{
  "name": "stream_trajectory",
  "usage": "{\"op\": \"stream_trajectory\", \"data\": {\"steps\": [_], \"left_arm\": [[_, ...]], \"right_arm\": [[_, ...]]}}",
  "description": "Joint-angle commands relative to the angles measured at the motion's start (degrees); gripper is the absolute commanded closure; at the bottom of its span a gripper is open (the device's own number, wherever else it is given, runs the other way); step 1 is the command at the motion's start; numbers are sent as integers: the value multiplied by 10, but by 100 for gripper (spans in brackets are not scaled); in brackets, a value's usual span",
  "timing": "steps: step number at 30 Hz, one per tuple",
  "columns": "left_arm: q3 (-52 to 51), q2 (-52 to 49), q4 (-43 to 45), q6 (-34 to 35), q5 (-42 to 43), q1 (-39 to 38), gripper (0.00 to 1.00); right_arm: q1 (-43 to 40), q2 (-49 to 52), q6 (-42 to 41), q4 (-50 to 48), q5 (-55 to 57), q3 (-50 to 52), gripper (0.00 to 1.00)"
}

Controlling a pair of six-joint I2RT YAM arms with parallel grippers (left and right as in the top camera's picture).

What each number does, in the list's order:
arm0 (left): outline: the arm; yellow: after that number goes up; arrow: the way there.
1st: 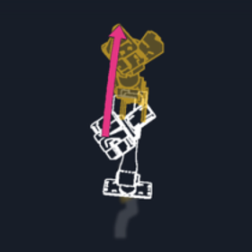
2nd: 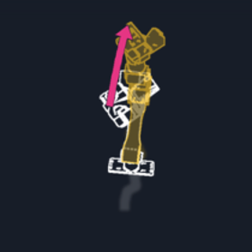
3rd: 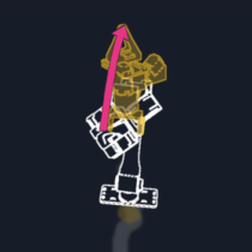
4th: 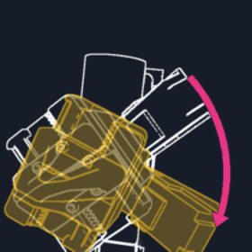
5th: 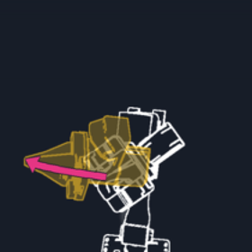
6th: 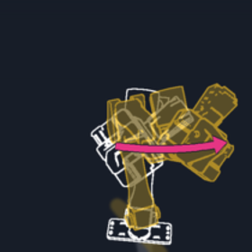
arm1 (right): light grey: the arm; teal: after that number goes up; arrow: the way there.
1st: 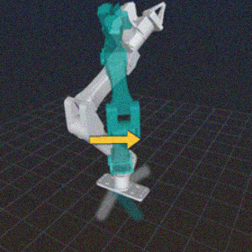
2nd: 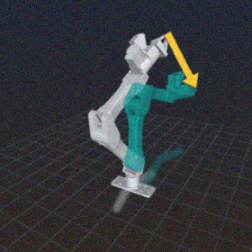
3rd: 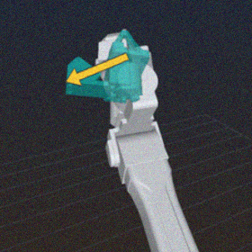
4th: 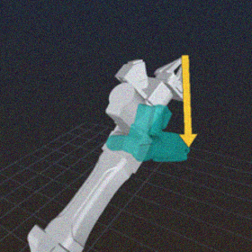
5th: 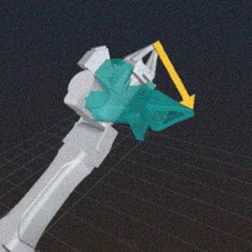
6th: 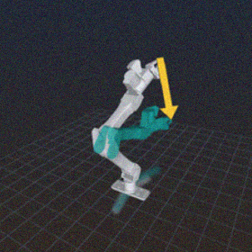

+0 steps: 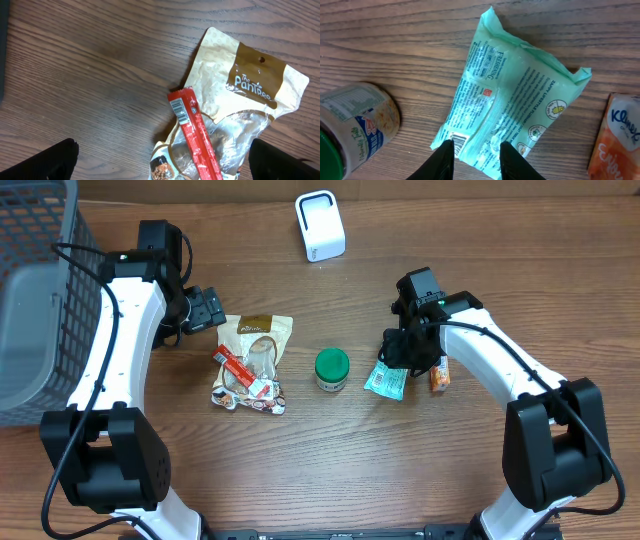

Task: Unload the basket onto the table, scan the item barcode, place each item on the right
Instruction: 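Reposition the right gripper over the teal packet and grasp it again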

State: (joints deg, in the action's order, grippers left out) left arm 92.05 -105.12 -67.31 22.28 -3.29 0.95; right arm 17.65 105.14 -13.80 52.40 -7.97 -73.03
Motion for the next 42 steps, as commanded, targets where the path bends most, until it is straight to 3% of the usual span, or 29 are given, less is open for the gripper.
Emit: {"op": "stream_trajectory", "data": {"steps": [1, 12, 24, 34, 42], "left_arm": [[9, 3, 1, -9, -3, 0, 0], [10, 3, 1, -9, -3, 0, 0], [10, 3, 1, -9, -3, 0, 0], [10, 3, 1, -9, -3, 0, 0], [10, 3, 1, -9, -3, 0, 0]], "right_arm": [[0, -18, -15, -3, 28, 3, 69], [0, -10, -15, -24, 28, 12, 71], [0, -9, -14, -159, 28, 126, 70], [0, -29, -12, -89, -22, 28, 69], [6, -29, -39, -122, -49, 44, 72]]}}
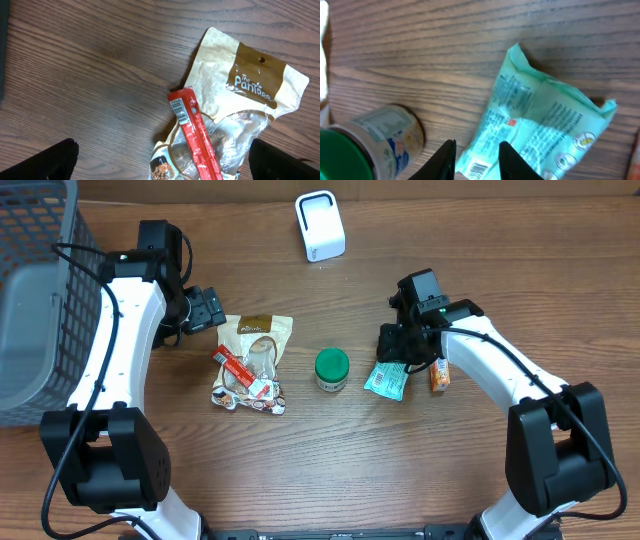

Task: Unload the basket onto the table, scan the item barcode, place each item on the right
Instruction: 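Reposition the right gripper over the teal packet and grasp it again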

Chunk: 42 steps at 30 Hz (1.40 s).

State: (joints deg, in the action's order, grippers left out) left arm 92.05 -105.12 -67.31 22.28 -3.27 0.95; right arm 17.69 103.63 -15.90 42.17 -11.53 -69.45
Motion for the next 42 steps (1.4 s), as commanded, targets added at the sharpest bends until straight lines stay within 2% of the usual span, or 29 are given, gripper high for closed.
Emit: {"op": "stream_trajectory", "data": {"steps": [1, 9, 15, 22, 27, 37, 42], "left_arm": [[9, 3, 1, -9, -3, 0, 0], [9, 3, 1, -9, -3, 0, 1], [10, 3, 1, -9, -3, 0, 0], [9, 3, 1, -9, -3, 0, 0], [10, 3, 1, -9, -3, 0, 0], [9, 3, 1, -9, -3, 0, 0], [10, 3, 1, -9, -3, 0, 0]], "right_arm": [[7, -14, -24, -32, -14, 16, 73], [32, -14, -58, -79, -10, 68, 73], [45, -14, -49, -28, -10, 71, 73], [43, -14, 12, 40, -5, 71, 72], [43, -14, 14, 74, 61, 71, 72], [43, -38, 13, 104, 5, 13, 68], [42, -53, 14, 69, 15, 3, 66]]}}
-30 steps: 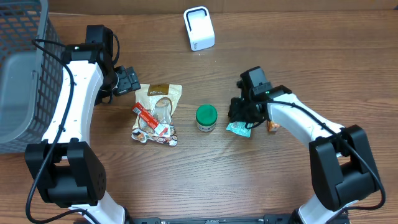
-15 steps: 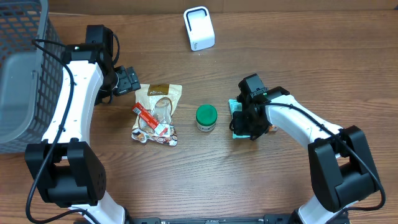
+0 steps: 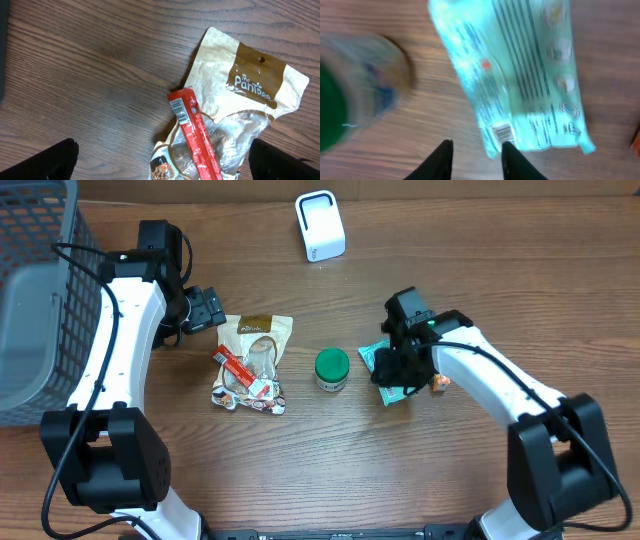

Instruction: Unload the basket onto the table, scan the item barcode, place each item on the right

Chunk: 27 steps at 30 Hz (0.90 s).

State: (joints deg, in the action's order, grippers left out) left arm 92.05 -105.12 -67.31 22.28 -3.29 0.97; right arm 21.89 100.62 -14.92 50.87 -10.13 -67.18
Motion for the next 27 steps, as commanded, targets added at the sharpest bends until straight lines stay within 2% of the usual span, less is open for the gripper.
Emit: {"op": "stream_trajectory", "data": {"steps": [1, 5, 18, 20, 27], "left_arm": [[9, 3, 1, -9, -3, 0, 0], [9, 3, 1, -9, -3, 0, 0], [9, 3, 1, -9, -3, 0, 0], [9, 3, 1, -9, -3, 0, 0], [10, 3, 1, -9, -3, 0, 0]], "right_arm": [[0, -23, 4, -31, 8, -19, 66], [0, -21, 4, -74, 22, -10, 66], [0, 28, 19, -89, 26, -3, 66], [3, 37, 43, -91, 38, -3, 66], [5, 40, 45, -88, 104, -3, 66]]}}
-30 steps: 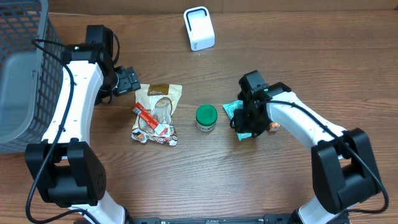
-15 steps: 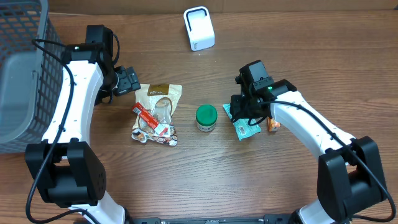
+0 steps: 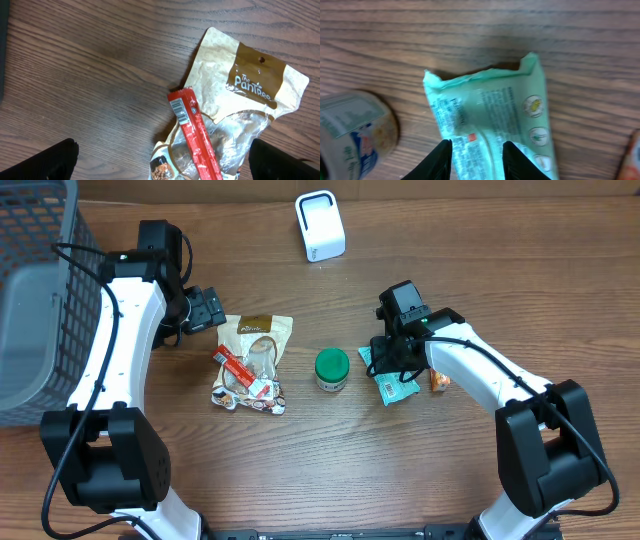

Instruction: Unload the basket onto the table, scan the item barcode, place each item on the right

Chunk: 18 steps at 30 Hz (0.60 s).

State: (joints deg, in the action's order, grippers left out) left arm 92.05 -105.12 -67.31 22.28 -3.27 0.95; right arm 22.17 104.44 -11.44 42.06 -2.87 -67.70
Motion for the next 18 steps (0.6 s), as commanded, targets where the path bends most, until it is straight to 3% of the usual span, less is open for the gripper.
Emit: {"op": "stream_trajectory", "data": {"steps": [1, 18], "left_arm": [[10, 3, 1, -9, -3, 0, 0], [10, 3, 1, -9, -3, 0, 0]], "right_arm": [[3, 2, 10, 1, 31, 2, 66], [3, 2, 15, -43, 38, 42, 66]]}}
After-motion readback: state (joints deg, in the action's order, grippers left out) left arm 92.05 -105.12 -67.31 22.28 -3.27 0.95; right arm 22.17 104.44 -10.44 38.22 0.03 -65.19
